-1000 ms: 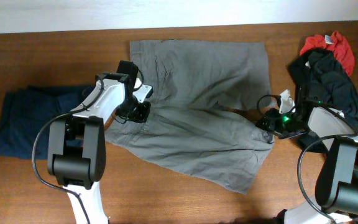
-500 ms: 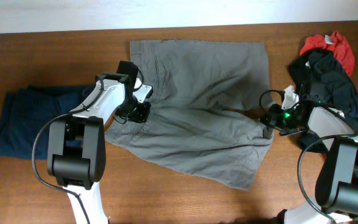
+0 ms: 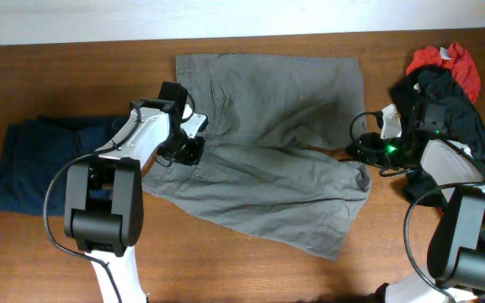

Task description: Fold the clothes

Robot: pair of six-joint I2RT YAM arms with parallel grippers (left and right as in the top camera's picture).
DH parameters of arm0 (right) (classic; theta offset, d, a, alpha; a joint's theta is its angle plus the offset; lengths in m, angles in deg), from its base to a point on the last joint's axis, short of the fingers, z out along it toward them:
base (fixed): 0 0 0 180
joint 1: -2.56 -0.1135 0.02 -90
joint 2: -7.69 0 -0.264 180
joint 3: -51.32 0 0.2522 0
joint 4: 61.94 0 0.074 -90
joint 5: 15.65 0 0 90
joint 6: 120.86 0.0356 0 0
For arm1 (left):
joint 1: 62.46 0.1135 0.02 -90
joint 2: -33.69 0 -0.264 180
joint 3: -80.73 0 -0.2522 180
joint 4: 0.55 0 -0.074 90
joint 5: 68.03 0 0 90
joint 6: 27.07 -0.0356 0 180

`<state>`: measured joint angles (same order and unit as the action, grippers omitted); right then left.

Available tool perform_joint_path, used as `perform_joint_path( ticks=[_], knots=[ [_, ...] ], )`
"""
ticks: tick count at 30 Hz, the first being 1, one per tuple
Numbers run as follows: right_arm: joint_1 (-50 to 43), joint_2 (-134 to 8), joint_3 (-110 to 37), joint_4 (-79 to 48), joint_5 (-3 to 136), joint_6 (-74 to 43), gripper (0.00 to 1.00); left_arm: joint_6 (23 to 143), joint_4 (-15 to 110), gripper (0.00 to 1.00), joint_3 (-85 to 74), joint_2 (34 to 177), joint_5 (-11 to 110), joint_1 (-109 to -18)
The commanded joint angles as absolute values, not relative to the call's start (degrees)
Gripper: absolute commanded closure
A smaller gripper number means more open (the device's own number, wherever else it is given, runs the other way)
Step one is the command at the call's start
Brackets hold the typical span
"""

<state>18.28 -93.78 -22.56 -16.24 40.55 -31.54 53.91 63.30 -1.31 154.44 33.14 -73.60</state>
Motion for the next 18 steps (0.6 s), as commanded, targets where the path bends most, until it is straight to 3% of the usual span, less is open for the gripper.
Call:
perform_joint_path(
  ticks=[1, 13, 15, 18],
  knots=[
    [18.5, -93.7, -23.2, -14.4, 49.4, -30.1, 0.6, 52.9, 62.2, 0.84, -3.0, 155.6, 32.5, -73.4],
    [17.0, -93.8, -18.8, -13.5, 56.7, -29.7, 0.61, 52.9, 61.3, 0.84, -3.0, 155.6, 32.5, -73.4],
    [17.0, -93.8, -18.8, -13.6, 56.4, -29.0, 0.65, 52.9, 61.4, 0.84, -3.0, 155.6, 32.5, -73.4],
    [17.0, -93.8, -18.8, -13.5, 52.8, -28.5, 0.81, 52.9, 61.4, 0.84, -3.0, 155.6, 32.5, -73.4]
  ],
)
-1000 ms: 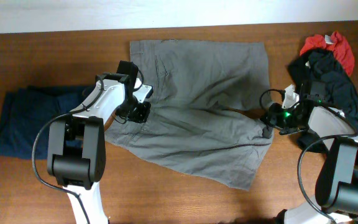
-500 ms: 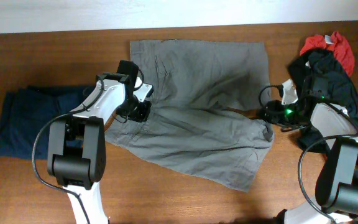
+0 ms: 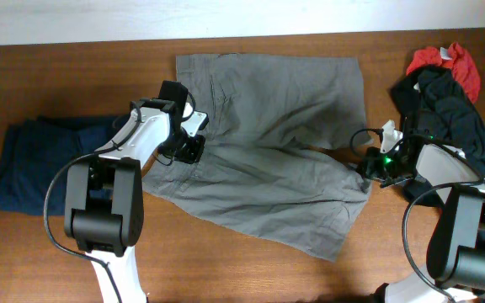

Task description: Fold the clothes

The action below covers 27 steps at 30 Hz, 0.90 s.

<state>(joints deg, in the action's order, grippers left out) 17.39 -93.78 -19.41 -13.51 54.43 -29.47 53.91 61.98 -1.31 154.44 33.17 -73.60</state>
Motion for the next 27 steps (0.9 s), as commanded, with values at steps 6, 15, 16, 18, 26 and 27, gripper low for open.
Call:
perform_joint_path(
  ticks=[6, 15, 16, 18, 26, 27],
  knots=[
    [18.8, -93.7, -19.4, -13.2, 32.4, -27.1, 0.96, 52.9, 61.4, 0.84, -3.0, 155.6, 32.5, -73.4],
    [25.5, -93.3, -19.7, -10.9, 16.1, -26.1, 0.96, 52.9, 61.8, 0.84, -3.0, 155.6, 32.5, -73.4],
    [26.4, -93.3, -19.7, -10.8, 16.3, -26.7, 0.96, 52.9, 61.9, 0.84, -3.0, 155.6, 32.5, -73.4],
    [28.3, -93.3, -19.7, -10.7, 13.0, -32.0, 0.96, 52.9, 61.9, 0.84, -3.0, 155.6, 32.5, -73.4],
    [37.4, -93.3, -19.7, -9.4, 7.2, -41.1, 0.96, 52.9, 61.7, 0.84, -3.0, 155.6, 32.5, -73.4],
    [38.2, -93.3, -19.7, -9.0, 7.5, -40.9, 0.96, 52.9, 61.7, 0.84, -3.0, 155.6, 32.5, -73.4]
  ],
)
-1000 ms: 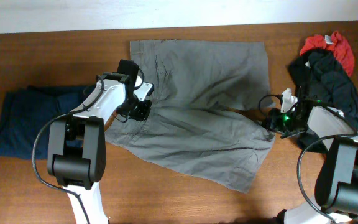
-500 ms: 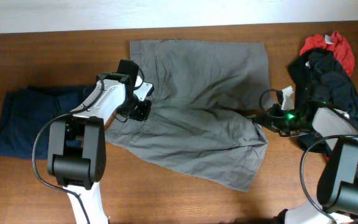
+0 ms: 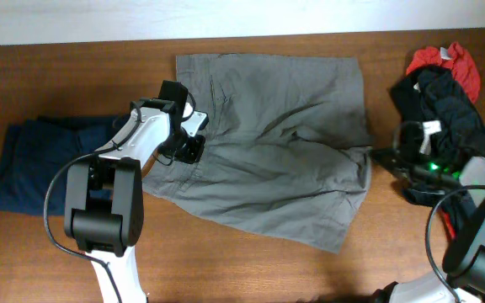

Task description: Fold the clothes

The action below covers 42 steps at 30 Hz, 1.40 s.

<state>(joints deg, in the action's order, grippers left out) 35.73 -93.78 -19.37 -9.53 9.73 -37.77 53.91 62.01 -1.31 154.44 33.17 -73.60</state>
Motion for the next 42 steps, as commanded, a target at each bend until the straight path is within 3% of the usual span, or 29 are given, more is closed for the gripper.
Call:
perform_joint_path(
  ticks=[1, 10, 14, 16, 18, 20, 27, 37, 39, 41, 42],
  knots=[
    [38.8, -93.3, -19.7, -8.2, 7.5, -41.0, 0.96, 52.9, 61.7, 0.84, -3.0, 155.6, 32.5, -73.4],
    [38.0, -93.3, -19.7, -3.8, 3.0, -46.3, 0.96, 52.9, 61.2, 0.84, -3.0, 155.6, 32.5, -73.4],
    [38.7, -93.3, -19.7, -4.5, 9.3, -39.4, 0.95, 52.9, 61.3, 0.84, -3.0, 155.6, 32.5, -73.4],
    [39.5, -93.3, -19.7, -5.7, 17.1, -34.7, 0.86, 52.9, 61.3, 0.84, -3.0, 155.6, 32.5, -73.4],
    [40.1, -93.3, -19.7, -7.2, 22.9, -33.1, 0.65, 52.9, 61.2, 0.84, -3.0, 155.6, 32.5, -73.4],
    [40.8, -93.3, -19.7, -8.2, 25.2, -31.7, 0.56, 52.9, 61.2, 0.84, -3.0, 155.6, 32.5, -73.4],
    [41.7, -93.3, -19.7, -7.3, 27.7, -27.3, 0.53, 53.0, 65.2, 0.74, 1.1, 155.4, 34.9, -73.4],
    [32.6, -93.3, -19.1, -1.2, 39.4, -30.7, 0.54, 53.0, 82.1, 0.71, 18.8, 152.9, 35.3, -72.8],
    [29.6, -93.3, -18.2, -2.8, 44.9, -28.1, 0.66, 52.9, 84.7, 0.71, 21.9, 151.6, 35.2, -72.2],
    [27.1, -93.3, -17.4, -4.4, 48.6, -25.5, 0.86, 52.9, 87.0, 0.71, 24.1, 149.8, 34.7, -71.5],
    [25.9, -93.3, -17.2, -4.9, 49.3, -25.4, 0.9, 52.9, 88.0, 0.71, 24.8, 148.6, 34.2, -71.0]
  ],
)
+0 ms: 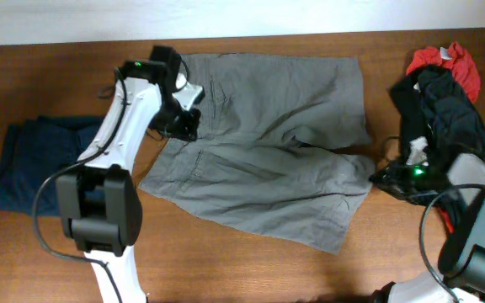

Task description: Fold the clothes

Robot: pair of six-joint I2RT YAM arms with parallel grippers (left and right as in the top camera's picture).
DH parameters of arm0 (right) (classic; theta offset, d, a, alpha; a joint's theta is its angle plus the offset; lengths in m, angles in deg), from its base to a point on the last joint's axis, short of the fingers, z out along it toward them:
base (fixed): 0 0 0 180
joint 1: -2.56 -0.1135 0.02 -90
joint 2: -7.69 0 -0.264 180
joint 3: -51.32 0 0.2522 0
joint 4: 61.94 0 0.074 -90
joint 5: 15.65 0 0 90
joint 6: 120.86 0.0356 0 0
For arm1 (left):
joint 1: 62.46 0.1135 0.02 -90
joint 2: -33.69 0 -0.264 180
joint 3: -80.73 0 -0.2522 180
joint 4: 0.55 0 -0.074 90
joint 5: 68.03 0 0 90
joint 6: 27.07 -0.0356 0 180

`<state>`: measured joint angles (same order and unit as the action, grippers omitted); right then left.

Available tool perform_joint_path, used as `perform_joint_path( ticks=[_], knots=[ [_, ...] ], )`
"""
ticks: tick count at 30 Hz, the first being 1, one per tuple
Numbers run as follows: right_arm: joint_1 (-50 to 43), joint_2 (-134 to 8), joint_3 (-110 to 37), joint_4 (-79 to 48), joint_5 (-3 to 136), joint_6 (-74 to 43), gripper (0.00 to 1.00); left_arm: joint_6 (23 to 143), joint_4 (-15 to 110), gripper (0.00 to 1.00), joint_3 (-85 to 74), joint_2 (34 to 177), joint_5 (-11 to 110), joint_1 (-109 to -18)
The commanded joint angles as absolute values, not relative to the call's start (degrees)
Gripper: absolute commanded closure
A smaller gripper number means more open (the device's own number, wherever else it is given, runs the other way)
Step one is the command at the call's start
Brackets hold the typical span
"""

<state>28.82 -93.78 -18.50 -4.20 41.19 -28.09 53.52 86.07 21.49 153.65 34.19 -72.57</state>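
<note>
Grey shorts (268, 160) lie spread across the middle of the table, waistband toward the back and wrinkled through the centre. My left gripper (183, 126) sits at the shorts' left edge, shut on the fabric there, its arm reaching in from the back left. At the shorts' right corner my right gripper (378, 176) lies low on the table and grips the cloth, which is drawn out to a point toward it.
A folded dark blue garment (36, 164) lies at the left of the table. A heap of black and red clothes (445, 93) sits at the back right, just behind the right arm. The bare wooden table (226, 269) runs along the front.
My left gripper has moved toward the back along the shorts' left edge, and its arm now stretches further back. The right gripper has dropped slightly forward, staying at the shorts' right corner.
The left gripper stayed put on the shorts' left side through all three earlier moments. Meanwhile the right gripper went from over the shorts' right edge outward to the right, and that edge spread out. Now the left gripper sits further back and the shorts lie flatter.
</note>
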Motion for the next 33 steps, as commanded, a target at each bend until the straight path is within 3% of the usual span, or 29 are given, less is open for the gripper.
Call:
perform_joint_path(
  ticks=[1, 7, 10, 11, 12, 13, 15, 19, 33],
  knots=[
    [25.2, -93.3, -17.2, -5.3, 50.3, -25.4, 0.92, 53.0, 88.8, 0.71, 25.1, 147.4, 33.7, -70.5],
    [25.3, -93.3, -22.3, -8.0, 54.9, -23.9, 0.95, 54.1, 92.6, 0.69, 25.1, 140.8, 32.0, -65.3],
    [25.5, -93.3, -26.4, -7.7, 56.7, -22.8, 0.94, 54.7, 94.1, 0.64, 25.1, 139.4, 32.2, -62.6],
    [25.5, -93.3, -27.9, -7.1, 56.6, -22.8, 0.86, 54.7, 94.8, 0.62, 25.1, 139.3, 32.3, -61.7],
    [25.4, -93.3, -29.3, -6.1, 56.4, -22.9, 0.7, 54.7, 95.6, 0.6, 25.1, 139.3, 32.4, -61.1],
    [25.3, -93.3, -30.9, -4.1, 56.4, -22.9, 0.6, 54.7, 96.2, 0.58, 24.8, 139.3, 32.8, -60.6],
    [25.0, -93.3, -33.2, 0.2, 56.4, -22.9, 0.53, 54.7, 96.6, 0.57, 23.2, 139.4, 34.7, -60.2],
    [25.2, -93.3, -35.1, 7.1, 56.0, -22.8, 0.46, 54.7, 95.7, 0.56, 16.8, 139.4, 36.3, -60.9],
    [25.1, -93.3, -35.1, 16.5, 48.6, -29.7, 0.46, 60.1, 77.4, 0.57, -14.1, 139.3, 40.2, -59.6]
  ],
)
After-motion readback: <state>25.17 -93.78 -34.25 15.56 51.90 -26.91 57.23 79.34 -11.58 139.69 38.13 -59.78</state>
